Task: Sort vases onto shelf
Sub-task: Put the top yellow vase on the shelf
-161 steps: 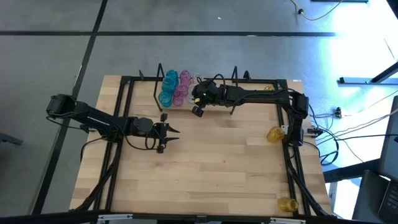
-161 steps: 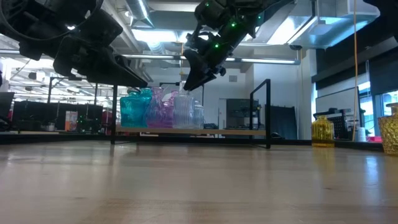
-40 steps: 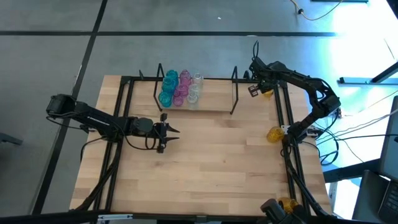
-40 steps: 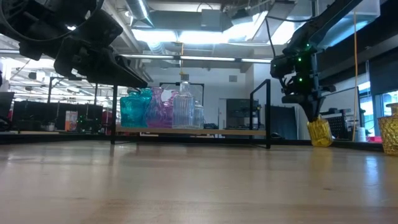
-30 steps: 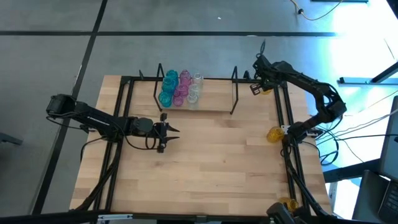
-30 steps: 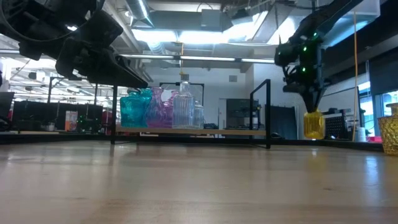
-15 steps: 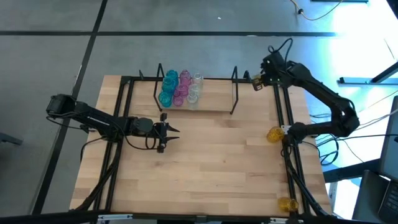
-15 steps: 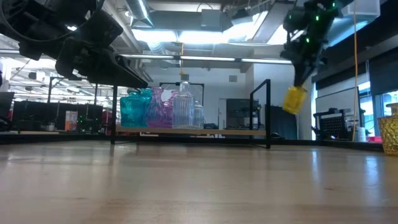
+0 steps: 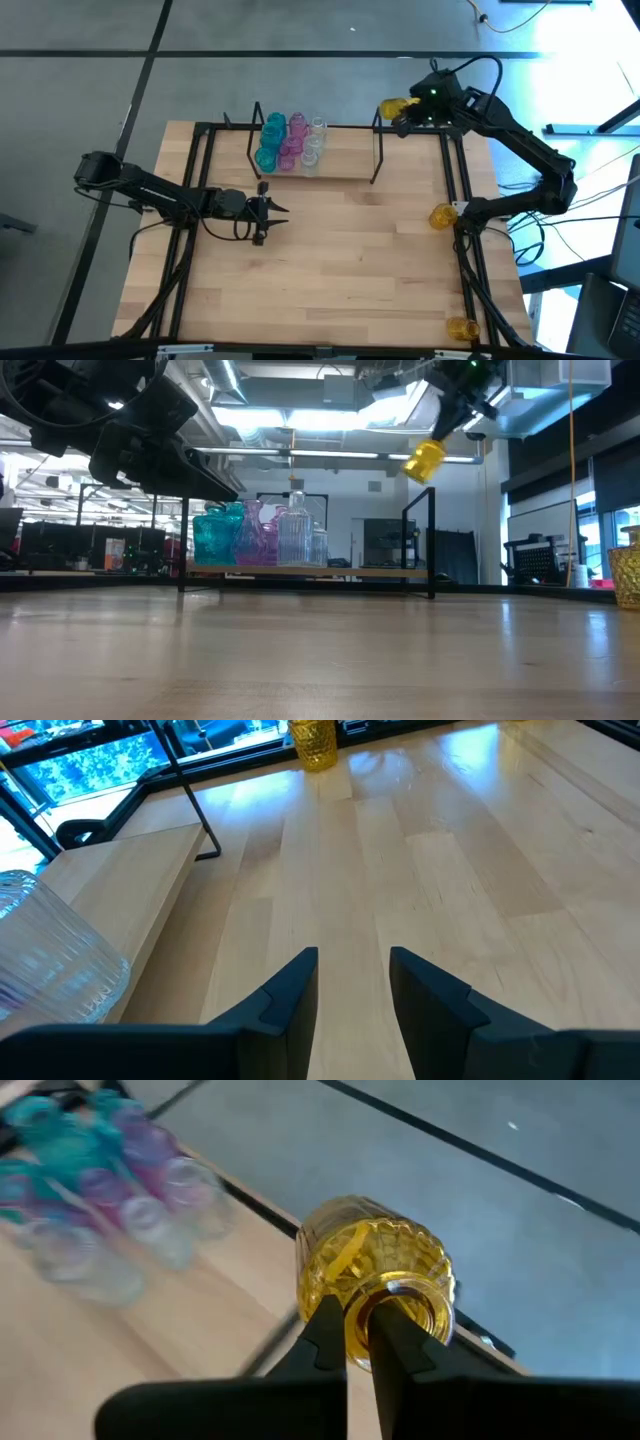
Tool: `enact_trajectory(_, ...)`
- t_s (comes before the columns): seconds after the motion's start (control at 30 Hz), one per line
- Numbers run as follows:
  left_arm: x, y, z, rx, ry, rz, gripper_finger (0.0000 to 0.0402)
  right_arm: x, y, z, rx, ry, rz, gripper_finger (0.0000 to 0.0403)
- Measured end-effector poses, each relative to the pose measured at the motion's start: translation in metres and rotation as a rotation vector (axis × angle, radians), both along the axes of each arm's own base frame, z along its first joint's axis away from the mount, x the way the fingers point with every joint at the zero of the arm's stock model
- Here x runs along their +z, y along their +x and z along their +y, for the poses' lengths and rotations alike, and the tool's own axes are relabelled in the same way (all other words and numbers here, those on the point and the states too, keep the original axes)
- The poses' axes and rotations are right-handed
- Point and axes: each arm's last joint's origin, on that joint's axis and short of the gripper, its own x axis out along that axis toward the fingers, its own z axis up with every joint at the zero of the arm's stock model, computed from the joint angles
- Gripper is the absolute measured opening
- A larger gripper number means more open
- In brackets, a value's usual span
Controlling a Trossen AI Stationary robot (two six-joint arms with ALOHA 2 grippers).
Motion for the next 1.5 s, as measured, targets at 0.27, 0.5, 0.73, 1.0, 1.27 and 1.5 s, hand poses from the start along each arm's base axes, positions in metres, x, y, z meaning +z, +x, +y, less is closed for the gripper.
enact_trajectory(0.27, 0.0, 0.0, 0.0, 0.0, 0.0, 0.0, 0.0119, 0.01, 0.053, 0.001, 0.119, 0.0, 0.001, 0.0005)
enact_trajectory(0.5, 0.0, 0.0, 0.0, 0.002, -0.005, 0.002, 0.0119, 0.001, 0.108, -0.014, 0.209, 0.053, 0.043, 0.0005)
enact_trajectory(0.73, -0.002, -0.001, 0.0, 0.003, -0.008, 0.018, 0.0119, -0.038, 0.144, -0.04, 0.229, 0.166, 0.198, 0.0005)
enact_trajectory(1.0, -0.002, -0.001, 0.0, 0.004, -0.008, 0.021, 0.0119, -0.088, 0.163, -0.067, 0.204, 0.241, 0.31, 0.0005)
enact_trajectory(1.27, -0.002, -0.001, 0.0, 0.003, -0.008, 0.021, 0.0119, -0.112, 0.179, -0.077, 0.219, 0.238, 0.308, 0.0005)
enact_trajectory(1.5, -0.002, -0.001, 0.0, 0.003, -0.007, 0.021, 0.0119, -0.114, 0.181, -0.077, 0.224, 0.237, 0.31, 0.0005)
